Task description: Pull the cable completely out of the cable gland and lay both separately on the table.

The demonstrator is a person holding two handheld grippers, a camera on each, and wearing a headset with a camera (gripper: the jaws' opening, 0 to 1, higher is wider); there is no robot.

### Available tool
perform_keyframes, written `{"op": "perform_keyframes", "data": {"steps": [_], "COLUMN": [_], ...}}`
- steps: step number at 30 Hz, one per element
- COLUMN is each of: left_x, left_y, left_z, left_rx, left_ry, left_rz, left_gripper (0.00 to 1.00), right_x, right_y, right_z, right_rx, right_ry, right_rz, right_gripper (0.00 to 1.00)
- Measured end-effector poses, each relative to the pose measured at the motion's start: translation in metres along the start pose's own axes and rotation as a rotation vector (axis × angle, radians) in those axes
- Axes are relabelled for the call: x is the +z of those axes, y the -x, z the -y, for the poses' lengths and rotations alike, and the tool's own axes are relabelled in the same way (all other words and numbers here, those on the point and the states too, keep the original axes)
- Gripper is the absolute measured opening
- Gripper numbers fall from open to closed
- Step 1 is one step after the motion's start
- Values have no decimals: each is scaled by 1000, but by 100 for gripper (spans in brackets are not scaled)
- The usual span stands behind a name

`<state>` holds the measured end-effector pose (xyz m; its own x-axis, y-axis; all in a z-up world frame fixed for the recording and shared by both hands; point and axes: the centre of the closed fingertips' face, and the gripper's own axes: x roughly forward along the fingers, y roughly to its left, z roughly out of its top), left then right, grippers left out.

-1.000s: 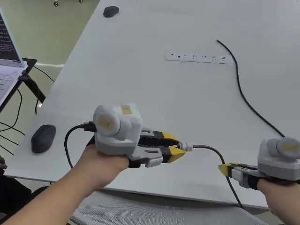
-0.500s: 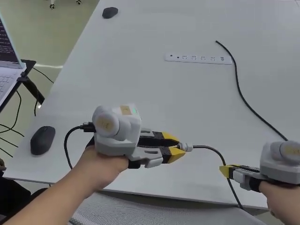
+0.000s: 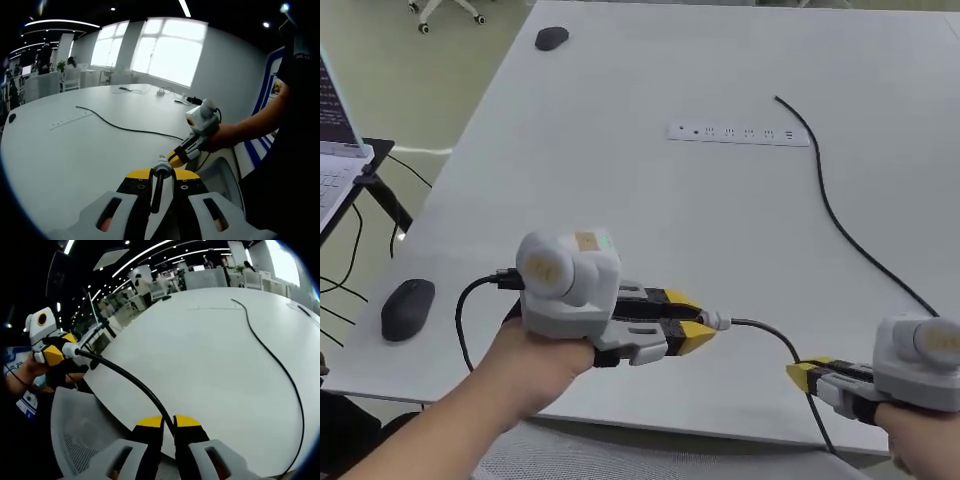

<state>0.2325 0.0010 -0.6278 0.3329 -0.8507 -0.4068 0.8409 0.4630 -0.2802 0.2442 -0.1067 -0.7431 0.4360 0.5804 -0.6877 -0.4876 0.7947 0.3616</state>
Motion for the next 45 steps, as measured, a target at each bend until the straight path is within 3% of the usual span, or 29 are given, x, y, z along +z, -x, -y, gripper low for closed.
{"op": "perform_keyframes", "data": {"steps": [4, 8, 11, 15, 19, 23, 26, 28, 31, 45], "left_x": [1, 1, 1, 1, 1, 0, 1, 0, -2, -4], "left_y": [1, 1, 2, 4, 4, 4, 5, 5, 5, 5], "left_z": [0, 0, 0, -1, -2, -1, -1, 0, 1, 4], "left_rx": [2, 5, 8, 16, 20, 19, 19, 18, 14, 7], "left_ry": [1, 7, 8, 11, 15, 20, 23, 21, 26, 36], "left_rz": [3, 2, -1, 2, 3, 4, 7, 7, 2, 1], "left_gripper": [15, 15, 15, 15, 15, 15, 15, 15, 15, 15], "right_x": [4, 13, 23, 46, 62, 68, 72, 71, 68, 64], "right_y": [0, 2, 6, 15, 22, 20, 18, 14, 9, 4], "right_z": [-1, -5, -18, -40, -69, -90, -101, -109, -111, -119], "right_rx": [4, -17, 16, 51, 82, 89, 76, 95, 82, 117], "right_ry": [20, 143, 194, 350, 570, 738, 777, 793, 849, 840], "right_rz": [15, 34, 56, 102, 106, 98, 113, 110, 94, 94], "right_gripper": [7, 10, 16, 23, 27, 24, 17, 16, 13, 5]}}
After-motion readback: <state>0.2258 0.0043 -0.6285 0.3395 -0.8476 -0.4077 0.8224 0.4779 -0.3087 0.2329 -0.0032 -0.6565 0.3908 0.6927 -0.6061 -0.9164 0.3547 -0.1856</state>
